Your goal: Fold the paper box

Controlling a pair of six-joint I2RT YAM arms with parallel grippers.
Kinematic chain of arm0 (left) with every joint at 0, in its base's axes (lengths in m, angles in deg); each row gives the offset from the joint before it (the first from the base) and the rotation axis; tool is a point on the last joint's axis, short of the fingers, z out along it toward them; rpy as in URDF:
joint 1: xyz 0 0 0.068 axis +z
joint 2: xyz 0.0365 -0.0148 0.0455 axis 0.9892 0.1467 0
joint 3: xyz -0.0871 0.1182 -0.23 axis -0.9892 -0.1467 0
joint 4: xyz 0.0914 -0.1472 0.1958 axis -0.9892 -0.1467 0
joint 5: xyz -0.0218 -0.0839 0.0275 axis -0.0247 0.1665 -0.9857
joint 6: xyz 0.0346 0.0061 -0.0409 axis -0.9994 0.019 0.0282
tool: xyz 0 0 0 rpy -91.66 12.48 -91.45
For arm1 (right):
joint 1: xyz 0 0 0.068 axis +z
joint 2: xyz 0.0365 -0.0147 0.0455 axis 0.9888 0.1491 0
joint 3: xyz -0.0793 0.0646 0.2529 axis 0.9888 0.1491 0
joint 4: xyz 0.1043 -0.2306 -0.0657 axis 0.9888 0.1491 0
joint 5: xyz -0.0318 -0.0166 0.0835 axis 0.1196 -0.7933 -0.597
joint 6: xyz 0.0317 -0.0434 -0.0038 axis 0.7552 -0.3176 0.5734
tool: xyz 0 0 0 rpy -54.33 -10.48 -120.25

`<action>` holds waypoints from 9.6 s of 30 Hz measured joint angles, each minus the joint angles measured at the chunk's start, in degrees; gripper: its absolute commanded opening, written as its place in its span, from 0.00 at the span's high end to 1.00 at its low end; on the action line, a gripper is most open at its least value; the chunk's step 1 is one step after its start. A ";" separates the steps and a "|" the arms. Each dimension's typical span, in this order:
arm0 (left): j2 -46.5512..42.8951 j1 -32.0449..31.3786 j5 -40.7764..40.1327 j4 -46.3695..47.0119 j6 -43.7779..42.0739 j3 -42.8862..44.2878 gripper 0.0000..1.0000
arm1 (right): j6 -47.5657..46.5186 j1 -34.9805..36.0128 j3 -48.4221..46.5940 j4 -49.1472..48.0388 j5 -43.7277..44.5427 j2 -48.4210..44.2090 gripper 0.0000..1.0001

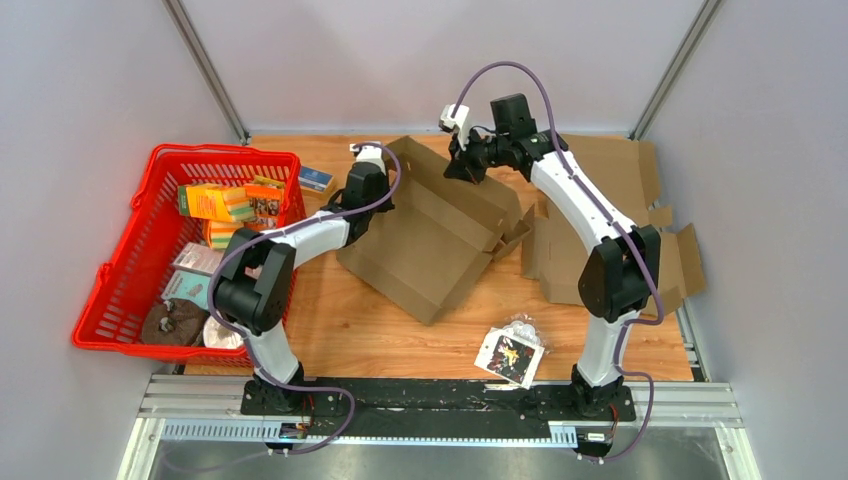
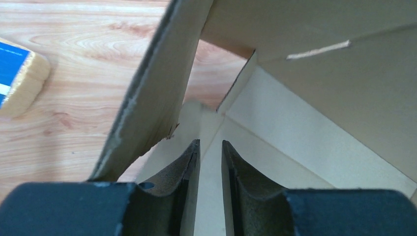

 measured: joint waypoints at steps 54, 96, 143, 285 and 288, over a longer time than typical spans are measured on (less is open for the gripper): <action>19.04 5.14 24.72 3.82 15.78 23.17 0.50 | 23.61 -18.10 -16.22 -10.67 -18.82 21.77 1.00; 49.27 1.07 15.30 8.39 33.31 53.53 0.50 | 32.96 -20.63 -5.18 -26.38 -21.49 18.71 1.00; 6.05 1.33 27.26 -4.33 8.41 22.73 0.41 | 11.39 -10.10 -5.01 -10.80 -0.87 10.82 1.00; -55.47 6.27 12.41 -24.57 -0.09 -21.64 0.30 | 105.37 3.32 25.46 -58.88 24.15 2.78 0.96; -56.24 6.27 12.04 -25.90 0.68 -22.73 0.29 | 106.64 2.12 25.35 -60.17 22.47 3.56 0.96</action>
